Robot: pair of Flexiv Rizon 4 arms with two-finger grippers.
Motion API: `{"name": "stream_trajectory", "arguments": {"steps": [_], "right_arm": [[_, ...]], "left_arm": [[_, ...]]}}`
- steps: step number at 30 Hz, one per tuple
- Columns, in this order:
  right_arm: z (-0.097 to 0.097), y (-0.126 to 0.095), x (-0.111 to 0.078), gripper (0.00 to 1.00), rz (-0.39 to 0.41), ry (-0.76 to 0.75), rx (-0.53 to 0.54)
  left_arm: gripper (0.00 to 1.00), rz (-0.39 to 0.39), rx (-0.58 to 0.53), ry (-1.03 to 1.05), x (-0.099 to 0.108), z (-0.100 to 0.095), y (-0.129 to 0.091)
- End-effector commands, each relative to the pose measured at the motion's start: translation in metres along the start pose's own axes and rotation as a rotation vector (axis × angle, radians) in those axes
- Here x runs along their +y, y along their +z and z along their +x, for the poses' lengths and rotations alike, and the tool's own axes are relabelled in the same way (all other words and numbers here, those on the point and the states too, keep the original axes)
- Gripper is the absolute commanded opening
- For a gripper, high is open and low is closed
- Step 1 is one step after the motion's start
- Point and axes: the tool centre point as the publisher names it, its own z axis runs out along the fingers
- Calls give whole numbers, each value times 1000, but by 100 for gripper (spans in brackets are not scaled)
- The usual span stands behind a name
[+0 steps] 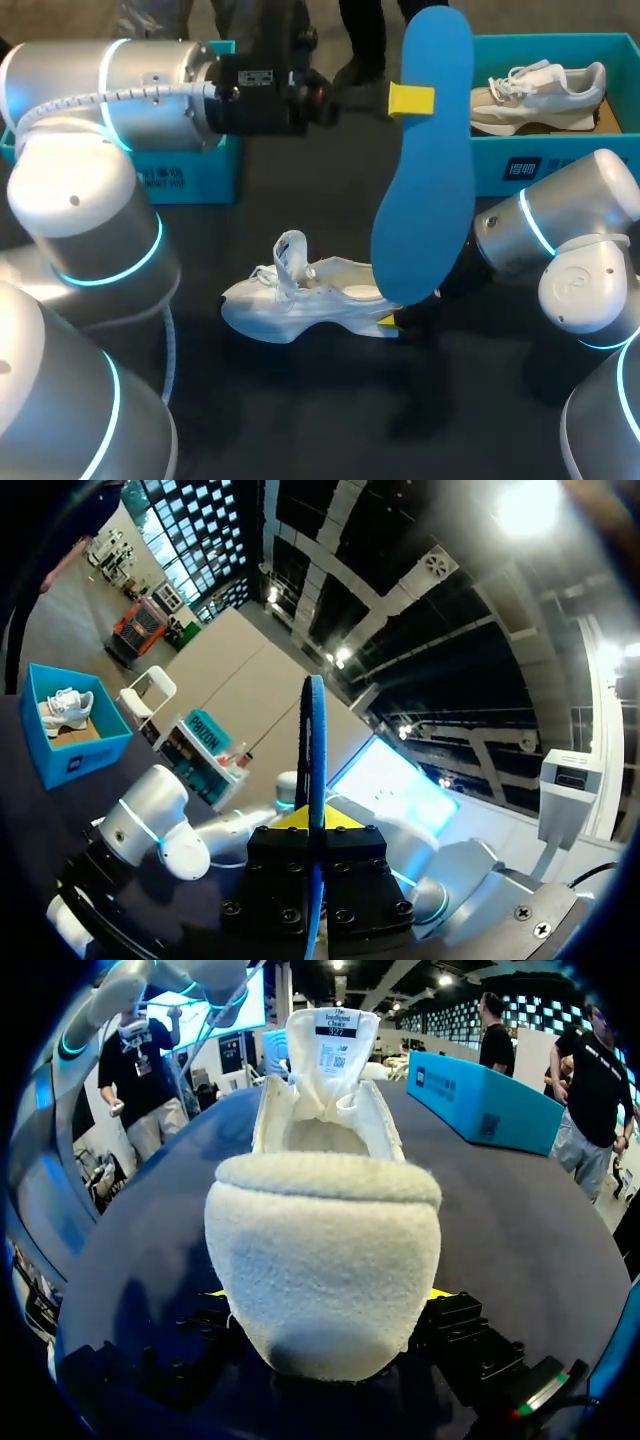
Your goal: Take the shoe out of the shoebox, open the shoe tongue, remove and reinsert the insole, then place the shoe into the shoebox
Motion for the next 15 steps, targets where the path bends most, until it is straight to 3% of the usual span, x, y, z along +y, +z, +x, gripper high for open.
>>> {"name": "stream_trajectory", "arguments": {"steps": [1,15], "right_arm": [[-1,4,-1,0,2,0,-1],[-1,4,-1,0,2,0,-1]], "left_arm": [[0,31,3,3,7,7,-6],[0,62,-1,-7,7,5,-6]]}}
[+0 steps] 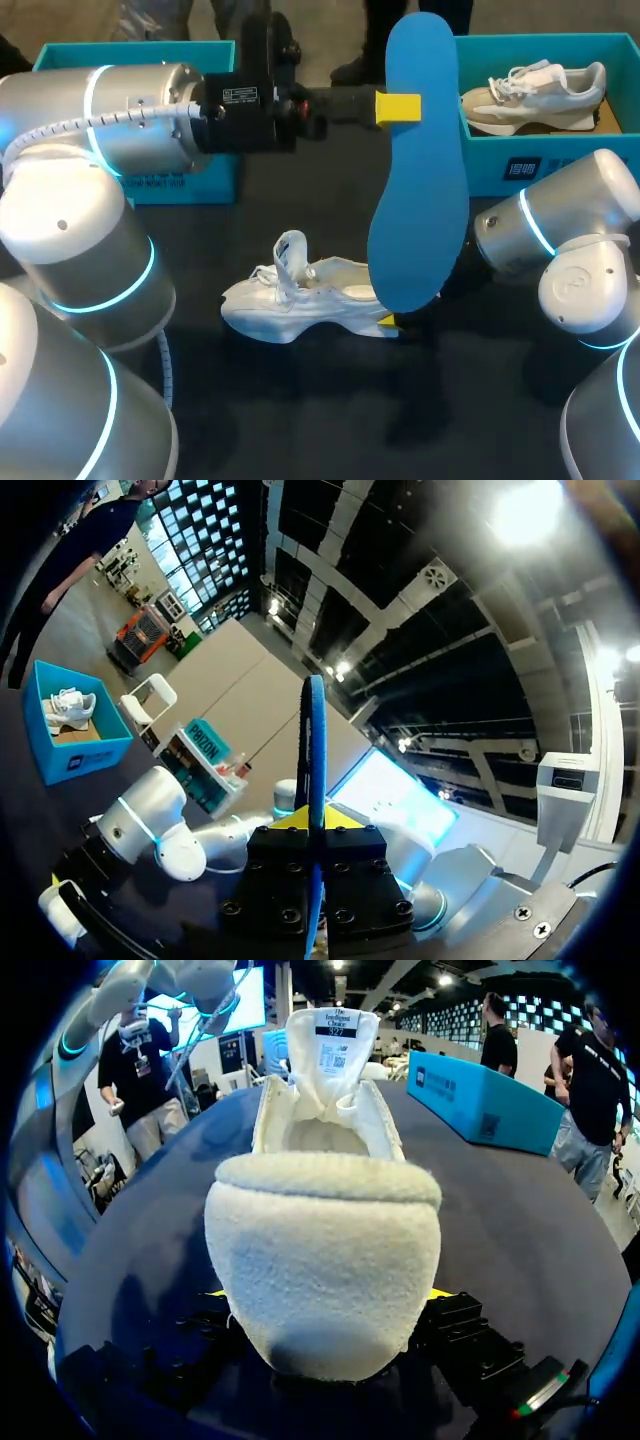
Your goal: Take the shoe out of the shoebox, open the shoe tongue, remove and reinsert the insole, then place the shoe into the shoebox
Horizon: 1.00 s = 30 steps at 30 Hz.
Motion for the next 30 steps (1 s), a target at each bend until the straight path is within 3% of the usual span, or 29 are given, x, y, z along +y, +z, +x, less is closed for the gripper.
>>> {"name": "stream_trajectory", "arguments": {"steps": [1,25,26,27,28,29,30], "right_arm": [[-1,4,-1,0,2,0,-1],[-1,4,-1,0,2,0,-1],[-1,4,-1,32,2,0,-1],[-1,4,-1,53,2,0,-1],[-1,4,-1,81,2,0,-1],[-1,4,-1,97,2,0,-1],[-1,4,-1,100,2,0,-1]], "left_arm": [[0,3,-2,0,2,0,1],[0,3,-2,0,2,0,1],[0,3,-2,0,2,0,1],[0,3,-2,0,2,0,1],[0,3,-2,0,2,0,1],[0,3,-2,0,2,0,1],[0,3,-2,0,2,0,1]]}}
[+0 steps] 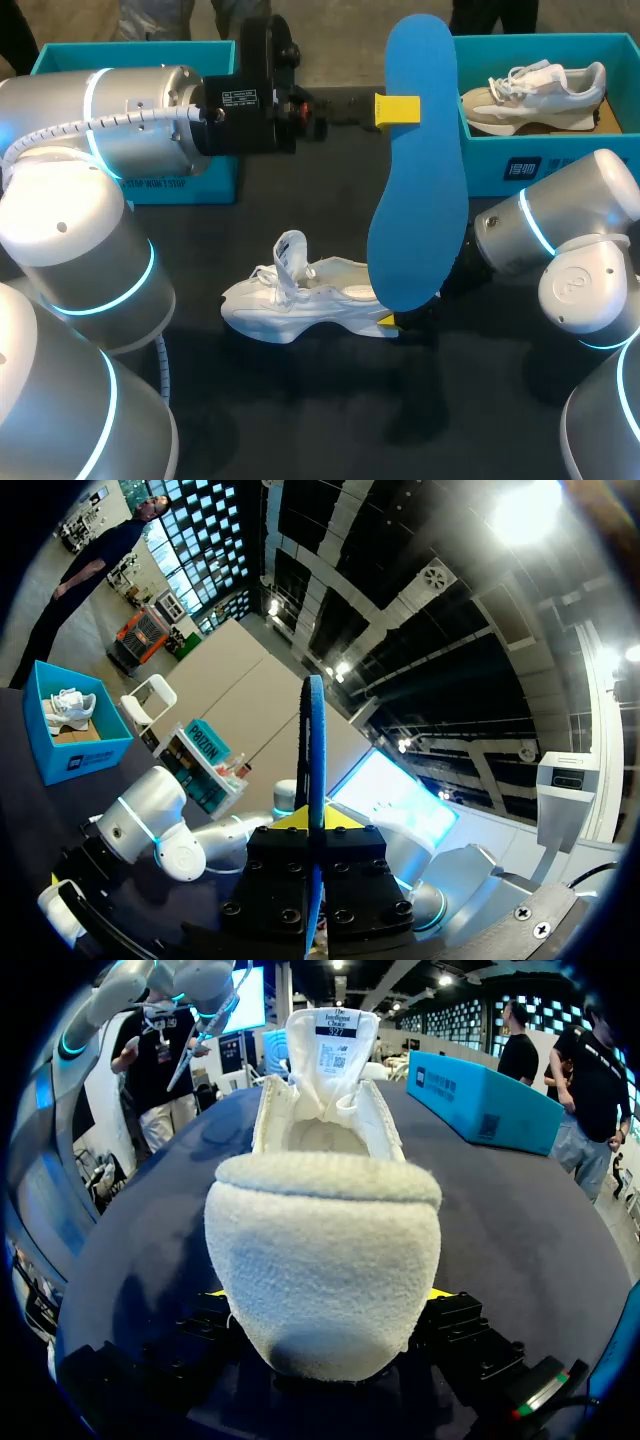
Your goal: Take the shoe out of the shoebox, open the shoe tongue, remove and reinsert the insole, then place the shoe into the shoebox
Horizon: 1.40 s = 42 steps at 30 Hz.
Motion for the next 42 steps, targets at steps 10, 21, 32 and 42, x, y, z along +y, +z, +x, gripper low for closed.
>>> {"name": "stream_trajectory", "arguments": {"steps": [10,21,32,42], "right_arm": [[-1,4,-1,100,2,0,-1],[-17,-31,3,100,106,3,31],[-11,-49,11,100,220,37,14],[-2,-66,18,100,268,39,-11]], "left_arm": [[0,2,-2,0,1,0,2],[0,2,-2,0,1,0,2],[0,2,-2,0,1,0,2],[0,2,-2,0,1,0,2]]}}
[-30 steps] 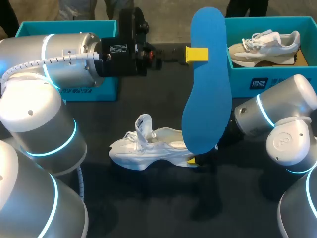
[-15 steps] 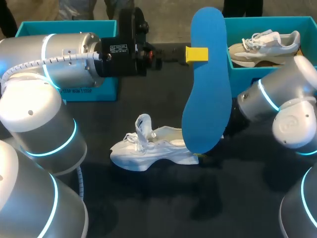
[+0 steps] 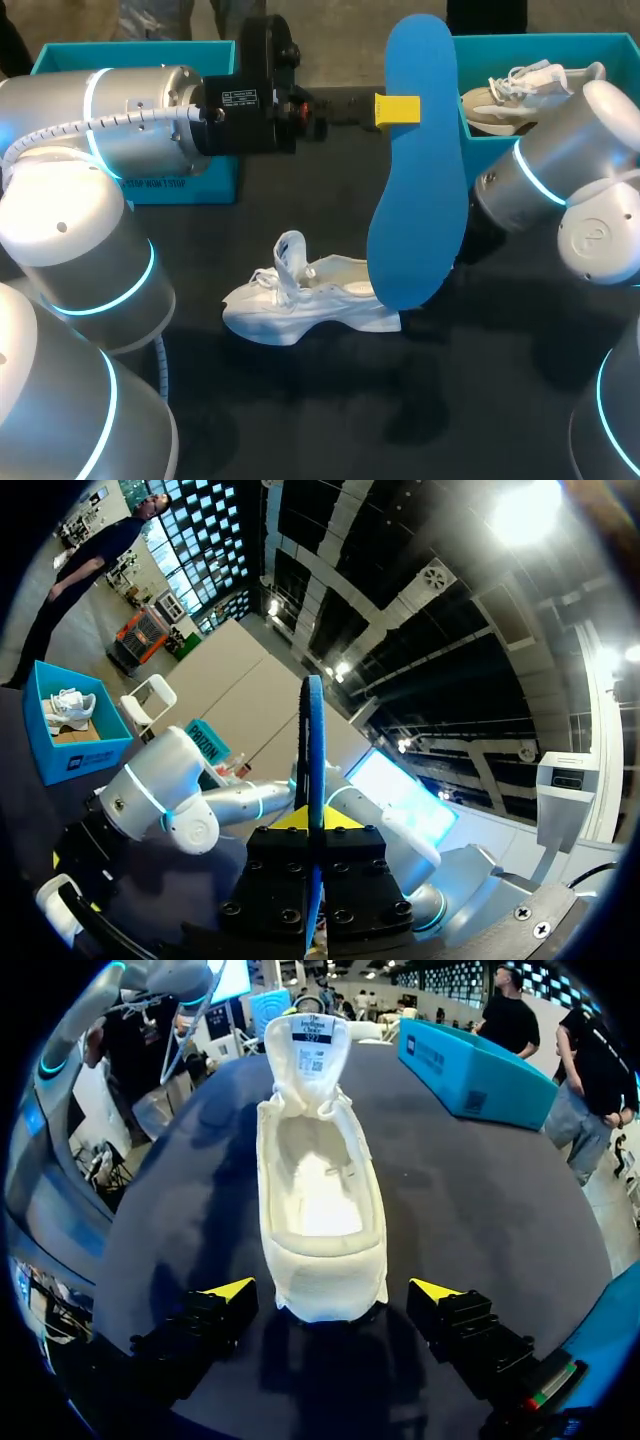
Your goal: Take the shoe out of the shoebox, open the shoe tongue, remove and reinsert the insole, then place the shoe into the shoebox
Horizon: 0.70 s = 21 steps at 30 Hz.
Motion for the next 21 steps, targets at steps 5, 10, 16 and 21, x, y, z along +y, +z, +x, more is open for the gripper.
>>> {"name": "stream_trajectory", "arguments": {"steps": [5,10,16,21], "right_arm": [[8,-14,6,100,43,-2,-9],[8,-14,6,100,43,-2,-9],[8,-14,6,100,43,-2,-9],[8,-14,6,100,43,-2,-9]], "left_arm": [[0,1,-2,0,1,0,1],[0,1,-2,0,1,0,1],[0,1,-2,0,1,0,1],[0,1,-2,0,1,0,1]]}}
